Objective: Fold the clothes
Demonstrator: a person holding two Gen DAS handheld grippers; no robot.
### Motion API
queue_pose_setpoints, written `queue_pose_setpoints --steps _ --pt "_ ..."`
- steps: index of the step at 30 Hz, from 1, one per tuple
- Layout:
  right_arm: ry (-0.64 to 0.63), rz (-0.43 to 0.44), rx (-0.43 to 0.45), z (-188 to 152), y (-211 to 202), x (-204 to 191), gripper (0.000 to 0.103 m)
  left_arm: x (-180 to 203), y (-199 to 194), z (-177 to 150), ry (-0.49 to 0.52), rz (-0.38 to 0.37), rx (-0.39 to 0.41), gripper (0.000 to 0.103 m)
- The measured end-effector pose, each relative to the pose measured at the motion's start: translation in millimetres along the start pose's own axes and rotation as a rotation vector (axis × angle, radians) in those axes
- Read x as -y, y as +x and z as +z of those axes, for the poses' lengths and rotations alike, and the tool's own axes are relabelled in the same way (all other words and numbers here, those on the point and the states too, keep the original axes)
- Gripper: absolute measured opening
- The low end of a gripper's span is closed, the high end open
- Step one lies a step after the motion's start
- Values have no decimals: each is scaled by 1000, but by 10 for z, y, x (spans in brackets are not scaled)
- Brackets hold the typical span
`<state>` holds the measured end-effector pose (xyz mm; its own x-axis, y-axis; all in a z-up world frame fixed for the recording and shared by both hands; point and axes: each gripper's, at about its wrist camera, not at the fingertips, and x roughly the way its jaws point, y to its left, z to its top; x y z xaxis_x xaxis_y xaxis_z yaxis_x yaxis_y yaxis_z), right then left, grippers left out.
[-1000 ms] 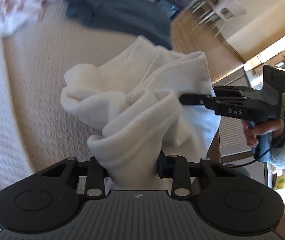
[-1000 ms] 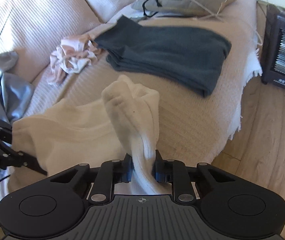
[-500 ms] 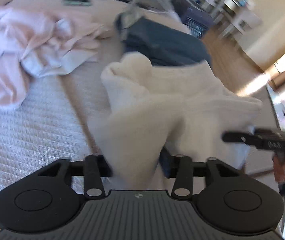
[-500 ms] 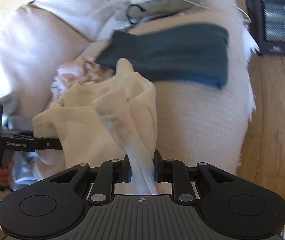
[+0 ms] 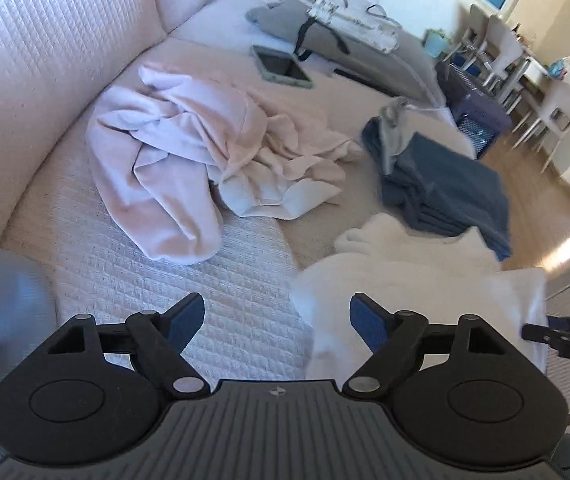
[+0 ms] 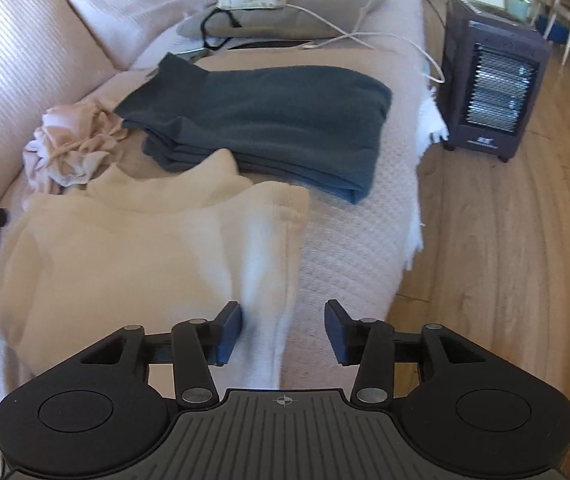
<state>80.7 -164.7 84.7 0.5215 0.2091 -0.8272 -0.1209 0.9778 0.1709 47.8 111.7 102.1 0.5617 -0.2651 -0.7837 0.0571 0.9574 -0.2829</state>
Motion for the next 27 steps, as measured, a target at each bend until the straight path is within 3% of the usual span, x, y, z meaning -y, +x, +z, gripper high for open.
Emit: queue_pose_setpoints --steps 4,8,10,12,15,19,22,25,27 --pt "12 81 47 -12 -185 -12 45 49 -97 -137 -27 -98 4 72" --pt "27 48 53 23 -81 -37 42 -4 279 -317 -69 -133 -81 71" --pt "47 40 72 38 -36 -28 19 -64 420 -364 -143 -209 -80 68" --pt "35 25 93 47 -51 -55 10 -75 481 -361 -204 -247 -59 32" --pt "-5 -25 137 48 -193 -106 9 18 413 -247 -204 -238 -4 15" --pt "21 -47 158 32 -318 52 9 197 281 -66 -126 -239 49 14" --pt "63 -64 132 -5 -214 184 9 271 440 -36 -65 -141 14 14" --pt "71 -43 101 -47 6 189 11 420 701 -204 130 110 -13 17" --pt "99 -29 81 -66 130 193 14 477 772 -316 198 173 -26 20"
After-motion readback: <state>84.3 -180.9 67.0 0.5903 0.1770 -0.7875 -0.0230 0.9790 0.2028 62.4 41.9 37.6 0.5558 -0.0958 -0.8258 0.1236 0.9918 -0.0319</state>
